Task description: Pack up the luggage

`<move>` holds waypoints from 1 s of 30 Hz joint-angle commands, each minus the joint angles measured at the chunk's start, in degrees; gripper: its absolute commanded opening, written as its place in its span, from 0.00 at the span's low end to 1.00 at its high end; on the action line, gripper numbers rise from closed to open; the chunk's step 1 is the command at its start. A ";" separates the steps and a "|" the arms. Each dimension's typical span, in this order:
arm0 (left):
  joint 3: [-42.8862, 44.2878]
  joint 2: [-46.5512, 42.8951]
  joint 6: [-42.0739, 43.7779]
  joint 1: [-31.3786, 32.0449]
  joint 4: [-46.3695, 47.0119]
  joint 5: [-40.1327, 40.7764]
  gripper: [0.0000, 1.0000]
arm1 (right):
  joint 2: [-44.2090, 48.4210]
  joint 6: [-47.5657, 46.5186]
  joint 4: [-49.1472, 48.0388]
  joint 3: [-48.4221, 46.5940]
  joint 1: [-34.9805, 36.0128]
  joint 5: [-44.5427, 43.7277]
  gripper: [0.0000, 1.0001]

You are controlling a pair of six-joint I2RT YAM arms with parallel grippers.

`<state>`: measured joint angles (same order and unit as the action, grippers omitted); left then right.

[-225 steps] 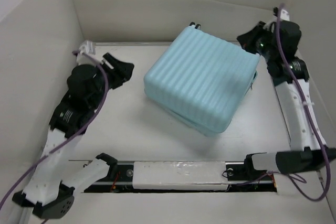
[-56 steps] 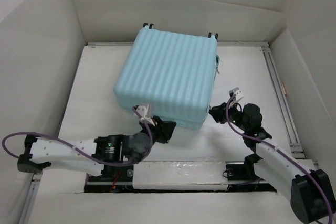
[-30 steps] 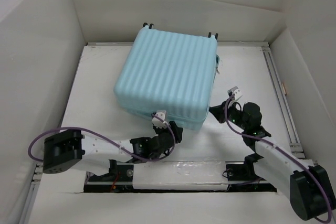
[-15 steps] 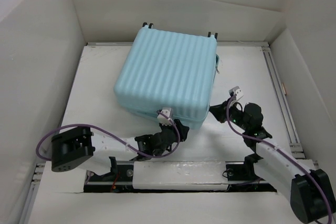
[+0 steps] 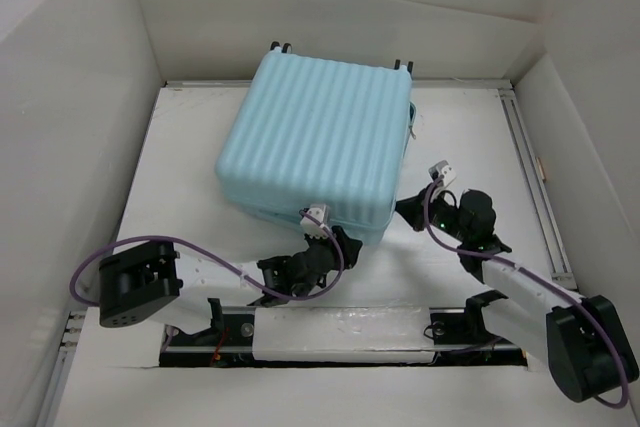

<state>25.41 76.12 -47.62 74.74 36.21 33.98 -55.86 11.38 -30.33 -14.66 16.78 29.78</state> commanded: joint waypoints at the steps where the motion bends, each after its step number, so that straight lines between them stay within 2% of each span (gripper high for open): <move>1: 0.52 0.00 -0.11 -0.47 2.91 0.39 0.35 | -1.54 -1.36 -7.63 -2.23 -0.08 -0.34 0.04; 3: 0.52 0.00 0.42 -0.47 2.91 0.39 0.35 | -1.54 -0.83 -8.43 -1.70 -0.08 -0.95 0.00; 7: 1.57 0.52 0.42 -0.47 2.91 1.53 0.32 | 0.48 0.83 -8.43 -0.03 -0.08 -1.83 0.00; 10: 3.85 1.66 1.03 -0.47 1.42 3.46 0.31 | 5.13 2.85 -5.02 1.29 0.62 -4.19 0.00; 15: 8.25 3.51 2.79 -1.69 -1.57 5.93 0.30 | 21.18 6.81 9.19 5.68 4.93 -10.18 0.00; 18: 8.96 3.51 3.41 -3.54 -0.70 3.82 0.27 | 29.97 10.24 18.41 5.69 8.44 -13.07 0.00; 22: 9.48 4.74 4.11 -6.27 1.59 0.65 0.27 | 36.33 11.56 28.27 5.16 13.10 -15.80 0.00; 26: 12.38 7.11 6.04 -6.27 1.59 -0.66 0.26 | 36.52 13.75 30.77 4.64 17.93 -15.81 0.00; 30: 13.79 8.61 6.04 -6.27 2.20 -1.90 0.26 | 34.15 16.39 30.77 3.58 26.17 -18.35 0.00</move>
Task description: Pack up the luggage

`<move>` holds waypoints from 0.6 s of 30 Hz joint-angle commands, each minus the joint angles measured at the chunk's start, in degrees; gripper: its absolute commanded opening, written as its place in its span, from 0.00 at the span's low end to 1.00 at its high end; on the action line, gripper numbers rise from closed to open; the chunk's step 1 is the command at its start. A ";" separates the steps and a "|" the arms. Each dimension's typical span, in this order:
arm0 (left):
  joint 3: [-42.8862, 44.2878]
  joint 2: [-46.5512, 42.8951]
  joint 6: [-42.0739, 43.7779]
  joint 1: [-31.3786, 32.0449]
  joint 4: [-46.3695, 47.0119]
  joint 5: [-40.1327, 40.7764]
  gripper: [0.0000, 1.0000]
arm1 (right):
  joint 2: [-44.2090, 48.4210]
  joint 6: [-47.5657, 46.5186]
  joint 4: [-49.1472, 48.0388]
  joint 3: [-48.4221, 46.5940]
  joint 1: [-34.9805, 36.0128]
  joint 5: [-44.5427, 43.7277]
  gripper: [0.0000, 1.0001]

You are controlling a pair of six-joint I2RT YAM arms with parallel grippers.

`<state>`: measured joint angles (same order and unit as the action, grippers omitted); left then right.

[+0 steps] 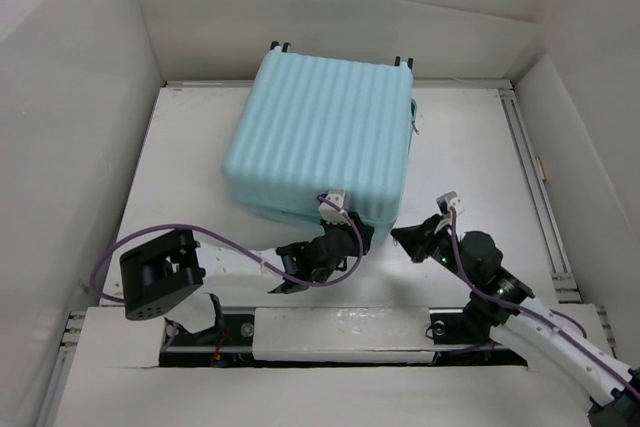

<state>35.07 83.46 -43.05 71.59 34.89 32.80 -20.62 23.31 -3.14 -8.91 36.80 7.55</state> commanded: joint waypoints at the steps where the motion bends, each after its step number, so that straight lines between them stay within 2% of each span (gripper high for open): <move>1: 5.00 2.05 1.47 -3.13 4.12 -1.59 0.26 | -1.09 4.99 3.58 -2.69 7.57 2.66 0.00; 7: 7.47 4.69 1.47 -3.13 5.89 -4.58 0.25 | -3.19 9.47 -2.83 -2.69 13.65 0.19 0.00; 12: 8.08 4.69 2.00 -3.13 6.68 -6.86 0.25 | -7.76 10.70 -8.54 -2.08 13.65 -0.61 0.00; 18: 5.72 -0.13 2.53 -3.13 8.00 -10.03 0.26 | -19.53 11.41 -16.28 -2.08 13.65 -1.13 0.00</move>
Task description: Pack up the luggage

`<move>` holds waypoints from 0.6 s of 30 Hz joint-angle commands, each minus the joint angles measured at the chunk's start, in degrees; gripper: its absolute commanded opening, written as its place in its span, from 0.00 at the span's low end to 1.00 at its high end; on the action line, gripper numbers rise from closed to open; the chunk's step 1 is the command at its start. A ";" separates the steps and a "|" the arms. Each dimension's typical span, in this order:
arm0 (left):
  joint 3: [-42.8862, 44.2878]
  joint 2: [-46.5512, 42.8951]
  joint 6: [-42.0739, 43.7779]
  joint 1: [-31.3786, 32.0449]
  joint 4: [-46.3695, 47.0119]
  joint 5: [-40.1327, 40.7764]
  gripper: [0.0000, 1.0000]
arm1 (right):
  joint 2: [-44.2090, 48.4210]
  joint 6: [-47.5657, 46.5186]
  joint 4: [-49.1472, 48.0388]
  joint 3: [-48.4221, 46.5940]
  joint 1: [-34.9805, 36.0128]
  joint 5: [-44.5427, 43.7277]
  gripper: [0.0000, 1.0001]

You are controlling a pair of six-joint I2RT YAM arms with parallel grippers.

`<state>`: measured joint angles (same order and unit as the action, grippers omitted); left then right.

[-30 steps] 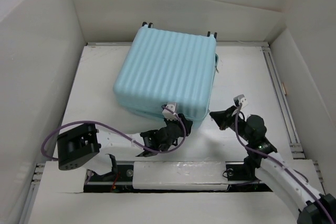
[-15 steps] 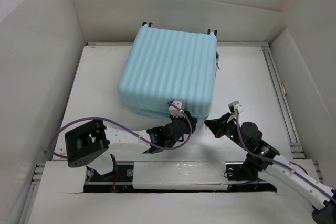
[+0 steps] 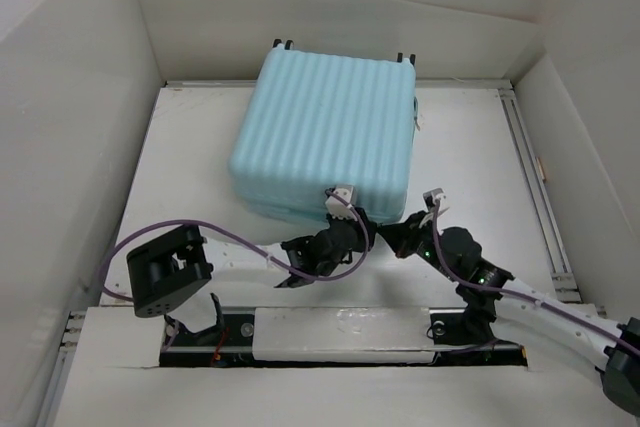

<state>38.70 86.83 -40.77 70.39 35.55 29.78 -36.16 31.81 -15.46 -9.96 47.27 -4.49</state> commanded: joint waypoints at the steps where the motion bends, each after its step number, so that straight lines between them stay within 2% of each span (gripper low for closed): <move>1: 1.30 -4.55 0.26 -1.92 7.34 -7.71 0.28 | -5.05 2.90 -4.57 -1.03 3.18 10.91 0.00; 4: -3.26 -10.96 0.26 -1.92 5.77 -8.25 0.38 | -6.38 2.90 -4.05 -1.56 3.71 8.20 0.00; 8: -11.16 -23.43 0.26 -1.92 -0.55 -6.67 0.54 | 0.89 2.90 2.52 -1.56 4.24 3.62 0.00; 12: -14.17 -40.98 0.87 -1.92 -10.13 -4.39 0.62 | 3.37 2.90 5.70 -2.61 4.24 2.29 0.00; 16: -12.52 -52.51 -0.79 -2.45 -23.73 3.85 0.67 | 1.45 2.90 5.71 -3.67 4.77 2.29 0.00; 17: -11.38 -54.03 -2.19 -2.45 -31.86 11.36 0.69 | 1.45 2.90 5.71 -3.67 4.77 2.29 0.00; 18: -9.97 -55.09 -4.99 -2.45 -35.43 14.92 0.71 | 1.45 2.90 5.71 -3.67 4.77 2.29 0.00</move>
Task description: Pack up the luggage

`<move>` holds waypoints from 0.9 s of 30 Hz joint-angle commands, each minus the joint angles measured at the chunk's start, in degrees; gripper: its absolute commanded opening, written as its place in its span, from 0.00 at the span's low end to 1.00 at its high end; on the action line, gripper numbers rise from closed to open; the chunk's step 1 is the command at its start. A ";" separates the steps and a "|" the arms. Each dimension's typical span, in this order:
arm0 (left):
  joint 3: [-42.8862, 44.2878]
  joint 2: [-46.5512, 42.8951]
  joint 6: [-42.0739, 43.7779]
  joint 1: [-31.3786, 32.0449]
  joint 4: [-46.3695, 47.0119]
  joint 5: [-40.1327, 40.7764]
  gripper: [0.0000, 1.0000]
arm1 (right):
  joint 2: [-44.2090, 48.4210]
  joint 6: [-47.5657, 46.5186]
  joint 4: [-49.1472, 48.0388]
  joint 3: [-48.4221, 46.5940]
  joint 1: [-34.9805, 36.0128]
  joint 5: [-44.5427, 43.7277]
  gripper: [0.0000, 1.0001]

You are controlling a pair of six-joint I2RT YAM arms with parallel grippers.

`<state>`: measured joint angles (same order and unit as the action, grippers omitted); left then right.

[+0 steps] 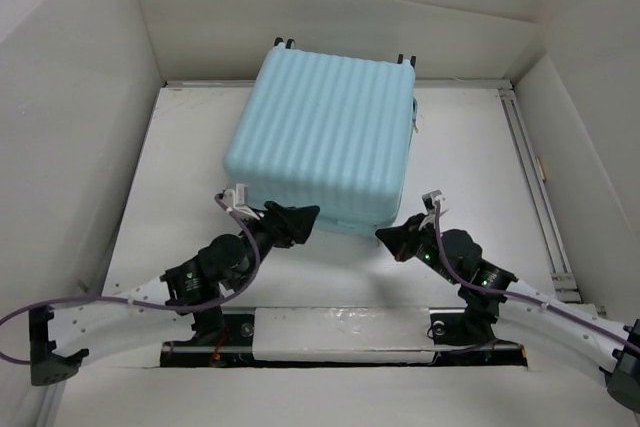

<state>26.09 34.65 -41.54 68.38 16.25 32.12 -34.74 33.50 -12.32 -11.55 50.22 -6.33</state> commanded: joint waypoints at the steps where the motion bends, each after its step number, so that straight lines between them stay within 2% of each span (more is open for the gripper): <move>1: 5.79 -3.71 -4.25 -0.44 -18.77 15.14 0.72 | 0.02 1.22 2.56 -2.07 1.81 4.13 0.00; 3: 10.10 -3.63 -3.21 -0.44 -23.78 19.46 0.76 | 0.02 1.22 2.56 -2.07 1.81 3.60 0.00; 4: 15.95 -2.50 -1.63 -0.44 -25.64 20.78 0.77 | 0.02 1.22 2.56 -2.07 1.81 3.60 0.00; 7: 25.65 5.66 3.64 -0.44 -28.63 23.60 0.82 | 0.02 1.22 3.09 -2.07 1.81 3.60 0.00; 8: 33.08 8.30 5.83 -0.44 -28.64 23.60 0.84 | 0.02 1.22 3.61 -2.07 1.81 3.60 0.00; 9: 37.24 14.24 11.51 -0.44 -28.64 23.60 0.86 | 0.02 1.22 3.62 -2.07 1.81 3.60 0.00; 10: 56.16 24.05 17.14 -1.05 -33.43 23.60 0.86 | 0.02 1.22 3.62 -2.07 1.81 3.60 0.00; 11: 56.35 27.10 17.19 -3.40 -33.48 23.60 0.86 | 0.02 1.22 3.62 -2.07 1.81 3.60 0.00; 13: 64.84 32.82 18.43 -15.14 -38.45 1.04 0.80 | 0.55 1.22 3.62 -1.55 1.81 3.60 0.00; 14: 71.06 35.46 16.86 -22.95 -40.14 -10.30 0.60 | 0.55 1.22 3.62 -1.54 1.81 3.60 0.00; 15: 71.82 38.88 15.19 -36.17 -40.16 -27.11 0.45 | 0.55 1.22 3.62 -1.54 1.81 3.60 0.00; 16: 71.13 38.91 12.13 -40.47 -38.59 -30.68 0.34 | 1.16 1.22 4.22 -1.02 2.34 3.60 0.00; 17: 69.47 38.21 10.96 -43.65 -36.83 -31.41 0.28 | 1.17 1.74 4.23 -0.49 2.34 3.60 0.00; 18: 64.49 34.73 10.08 -48.55 -35.08 -30.02 0.25 | 2.30 1.75 4.84 -0.49 2.34 3.60 0.00; 20: 59.02 30.84 8.76 -54.29 -30.52 -28.52 0.24 | 3.36 1.23 6.07 -0.49 2.34 3.60 0.00; 21: 54.03 28.21 7.89 -62.76 -29.18 -30.78 0.24 | 4.50 1.22 6.60 -0.49 2.34 3.08 0.00; 24: 46.98 28.19 5.78 -78.17 -26.10 -47.54 0.16 | 5.82 0.70 8.18 -0.49 2.87 3.08 0.00; 25: 42.34 30.62 4.29 -80.48 -25.31 -49.94 0.14 | 5.83 0.69 8.19 -0.49 2.87 3.08 0.00; 27: 39.76 32.57 5.06 -80.51 -23.55 -50.57 0.11 | 5.83 0.69 8.19 -1.01 2.87 3.08 0.00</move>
<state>69.34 66.61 -34.72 -11.90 -13.10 -6.02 -29.93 33.95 -6.85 -11.77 51.13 -7.79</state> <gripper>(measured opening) 0.119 0.009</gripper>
